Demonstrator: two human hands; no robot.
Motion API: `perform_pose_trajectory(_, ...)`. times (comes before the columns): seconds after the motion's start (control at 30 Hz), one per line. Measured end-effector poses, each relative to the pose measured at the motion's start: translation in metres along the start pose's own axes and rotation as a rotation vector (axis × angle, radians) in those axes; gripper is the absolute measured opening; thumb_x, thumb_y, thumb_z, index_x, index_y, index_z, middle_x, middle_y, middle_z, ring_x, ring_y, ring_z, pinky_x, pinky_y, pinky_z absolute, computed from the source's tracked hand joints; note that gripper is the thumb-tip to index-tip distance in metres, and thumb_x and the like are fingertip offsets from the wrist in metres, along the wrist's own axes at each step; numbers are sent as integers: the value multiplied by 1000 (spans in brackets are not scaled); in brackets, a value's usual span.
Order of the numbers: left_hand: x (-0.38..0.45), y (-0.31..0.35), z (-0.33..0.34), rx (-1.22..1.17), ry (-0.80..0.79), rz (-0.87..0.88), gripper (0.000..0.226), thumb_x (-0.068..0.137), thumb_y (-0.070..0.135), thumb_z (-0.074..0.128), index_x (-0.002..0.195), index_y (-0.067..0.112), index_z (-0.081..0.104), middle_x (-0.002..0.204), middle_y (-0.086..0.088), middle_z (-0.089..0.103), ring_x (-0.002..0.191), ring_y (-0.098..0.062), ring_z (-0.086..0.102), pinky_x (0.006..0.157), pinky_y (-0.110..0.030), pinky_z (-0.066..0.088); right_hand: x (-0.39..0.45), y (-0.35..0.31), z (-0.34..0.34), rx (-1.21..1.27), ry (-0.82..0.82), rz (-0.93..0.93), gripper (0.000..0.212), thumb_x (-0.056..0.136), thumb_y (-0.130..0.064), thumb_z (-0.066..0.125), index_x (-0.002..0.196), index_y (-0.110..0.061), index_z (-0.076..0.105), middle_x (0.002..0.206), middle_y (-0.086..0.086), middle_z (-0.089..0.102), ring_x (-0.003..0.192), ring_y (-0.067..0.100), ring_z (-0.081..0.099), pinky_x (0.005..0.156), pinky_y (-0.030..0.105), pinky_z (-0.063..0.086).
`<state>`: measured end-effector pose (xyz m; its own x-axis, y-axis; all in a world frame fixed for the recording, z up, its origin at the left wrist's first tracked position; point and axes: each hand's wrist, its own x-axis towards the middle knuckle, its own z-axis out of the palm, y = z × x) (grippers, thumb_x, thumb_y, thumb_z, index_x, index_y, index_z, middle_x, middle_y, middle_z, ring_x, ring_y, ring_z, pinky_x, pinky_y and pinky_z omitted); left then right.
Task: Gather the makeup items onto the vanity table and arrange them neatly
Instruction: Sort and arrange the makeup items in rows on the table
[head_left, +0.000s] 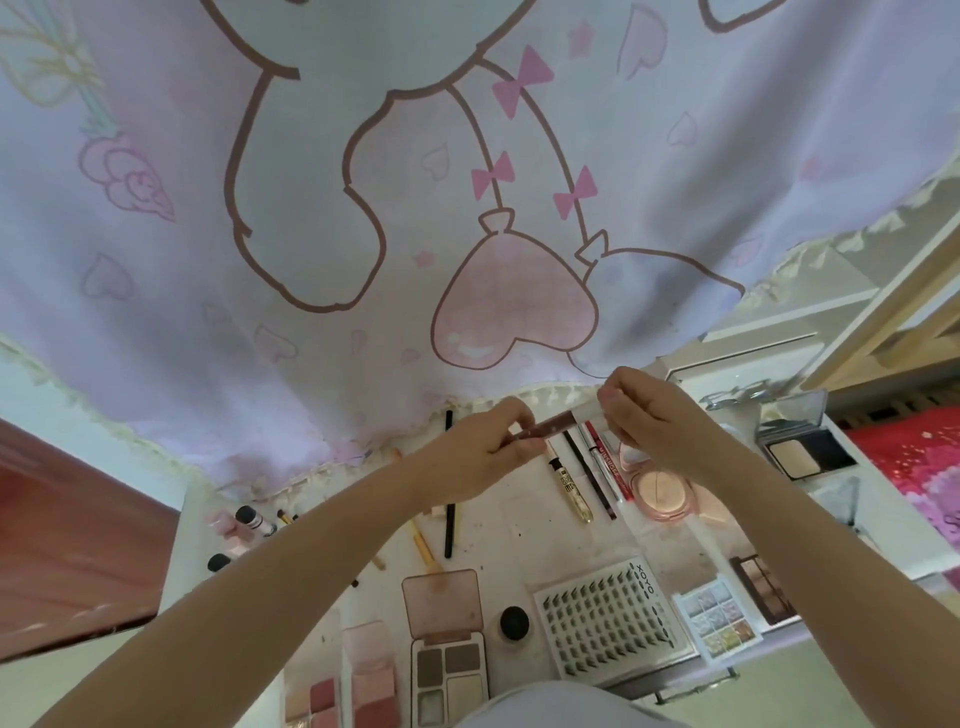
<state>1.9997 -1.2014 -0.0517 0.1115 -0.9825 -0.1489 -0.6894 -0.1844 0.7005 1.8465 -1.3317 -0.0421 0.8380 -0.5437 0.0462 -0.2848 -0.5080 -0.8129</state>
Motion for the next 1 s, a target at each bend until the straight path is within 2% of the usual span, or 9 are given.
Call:
perform_pose_trajectory(0.13,3,-7,-5,178,35,-58,13,95,32,39,94,19,43,64,8,45,52,-7,39,51,-18,34,8,2,0,177,-95,73,20,92,-8,44,79,-20,53,51,-11,55,42,-1,48,48,18,39)
perform_pose_trajectory(0.23,5,-11,-4,387,146,-41,24,94,34,40,102,14,53,70,10,44,61,-6,39,57,-18,30,14,4,7,346,-135,282,35,97,-26,32,74,-14,55,40,-5,53,31,7,42,35,17,30)
perform_pose_trajectory(0.33,3,-15,-5,508,274,18,30,93,35,44,105,13,61,85,0,55,75,-10,39,69,-21,29,19,4,15,129,-181,269,42,97,-27,35,60,-13,48,27,-7,40,24,3,30,32,9,27)
perform_pose_trajectory(0.47,1,-21,-6,526,278,-21,33,94,36,39,100,14,63,86,-6,62,76,-13,39,75,-28,35,17,6,22,228,-5,104,24,87,-4,52,73,-22,56,46,-13,54,39,-2,47,45,7,39)
perform_pose_trajectory(0.57,-1,-23,-5,518,285,-36,34,95,36,38,100,15,63,85,-5,63,75,-13,39,74,-26,33,17,6,23,410,-82,112,25,85,-2,55,88,-27,54,78,-5,61,53,2,61,51,13,49)
perform_pose_trajectory(0.63,-3,-25,-2,524,295,-16,34,95,37,38,102,16,64,84,-4,62,76,-12,37,71,-24,29,18,4,24,378,-180,198,10,91,-20,49,84,-24,55,67,-4,64,44,9,57,41,16,44)
perform_pose_trajectory(0.73,-3,-24,2,535,277,9,34,95,38,38,102,17,64,84,-3,62,76,-12,36,69,-23,25,19,13,25,172,-133,194,34,94,-22,43,62,-14,51,36,-6,53,29,5,40,36,14,35)
perform_pose_trajectory(0.87,0,-26,0,483,257,-12,34,95,36,37,96,14,63,80,-5,60,74,-13,36,65,-23,22,20,14,25,379,-59,96,22,84,1,55,78,-20,59,58,-7,61,47,4,57,52,12,48)
perform_pose_trajectory(1.0,2,-24,-1,409,269,-25,33,95,34,40,94,12,64,80,-6,60,75,-12,37,71,-23,31,27,14,28,382,-119,241,25,93,-23,44,75,-14,59,45,-4,56,31,8,44,38,16,39)
